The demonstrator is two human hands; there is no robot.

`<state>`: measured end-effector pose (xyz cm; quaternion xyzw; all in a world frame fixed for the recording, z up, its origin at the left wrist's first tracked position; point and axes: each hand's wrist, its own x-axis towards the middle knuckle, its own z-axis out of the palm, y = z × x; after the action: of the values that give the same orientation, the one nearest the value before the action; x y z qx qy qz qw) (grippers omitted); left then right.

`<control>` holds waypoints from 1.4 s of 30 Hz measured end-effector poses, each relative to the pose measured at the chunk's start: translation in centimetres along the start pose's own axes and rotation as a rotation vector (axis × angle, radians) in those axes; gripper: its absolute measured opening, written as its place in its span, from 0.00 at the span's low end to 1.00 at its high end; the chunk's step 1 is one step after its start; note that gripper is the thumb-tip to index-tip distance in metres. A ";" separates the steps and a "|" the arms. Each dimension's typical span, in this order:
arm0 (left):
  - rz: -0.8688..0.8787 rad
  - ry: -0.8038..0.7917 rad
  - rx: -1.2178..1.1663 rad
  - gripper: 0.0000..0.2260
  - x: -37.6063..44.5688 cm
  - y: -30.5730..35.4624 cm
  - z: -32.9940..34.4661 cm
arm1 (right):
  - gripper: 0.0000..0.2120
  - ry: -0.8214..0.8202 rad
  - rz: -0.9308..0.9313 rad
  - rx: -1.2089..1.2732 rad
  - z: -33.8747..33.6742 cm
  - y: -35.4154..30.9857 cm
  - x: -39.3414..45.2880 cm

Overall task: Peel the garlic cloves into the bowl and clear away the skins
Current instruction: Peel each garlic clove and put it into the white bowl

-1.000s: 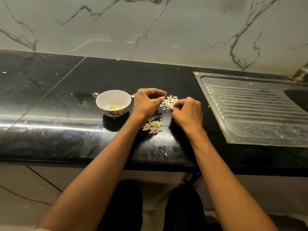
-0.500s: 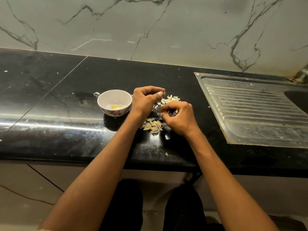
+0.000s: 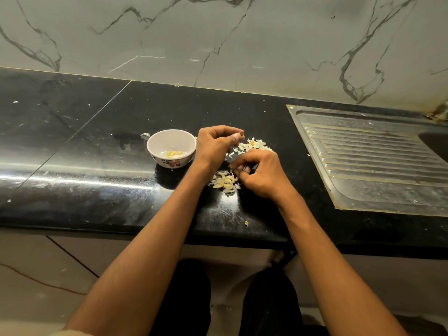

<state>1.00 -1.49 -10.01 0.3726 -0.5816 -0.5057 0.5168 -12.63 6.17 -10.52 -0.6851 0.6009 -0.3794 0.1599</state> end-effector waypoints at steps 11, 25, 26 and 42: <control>-0.014 -0.042 0.004 0.06 0.0 -0.3 -0.2 | 0.13 -0.146 0.058 0.216 -1.2 0.1 -0.3; -0.026 -0.067 0.012 0.06 -0.2 0.1 -0.2 | 0.14 -0.110 0.107 0.299 -1.3 0.3 -0.2; -0.024 -0.066 0.012 0.06 -0.2 0.1 -0.2 | 0.13 -0.104 0.110 0.315 -1.3 0.2 -0.2; -0.037 -0.065 -0.021 0.06 0.0 -0.1 -0.2 | 0.10 -0.163 -0.003 0.170 -0.5 -0.2 -0.4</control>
<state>1.22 -1.59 -10.15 0.3614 -0.5857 -0.5330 0.4922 -12.81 6.75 -10.21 -0.6984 0.5506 -0.3723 0.2654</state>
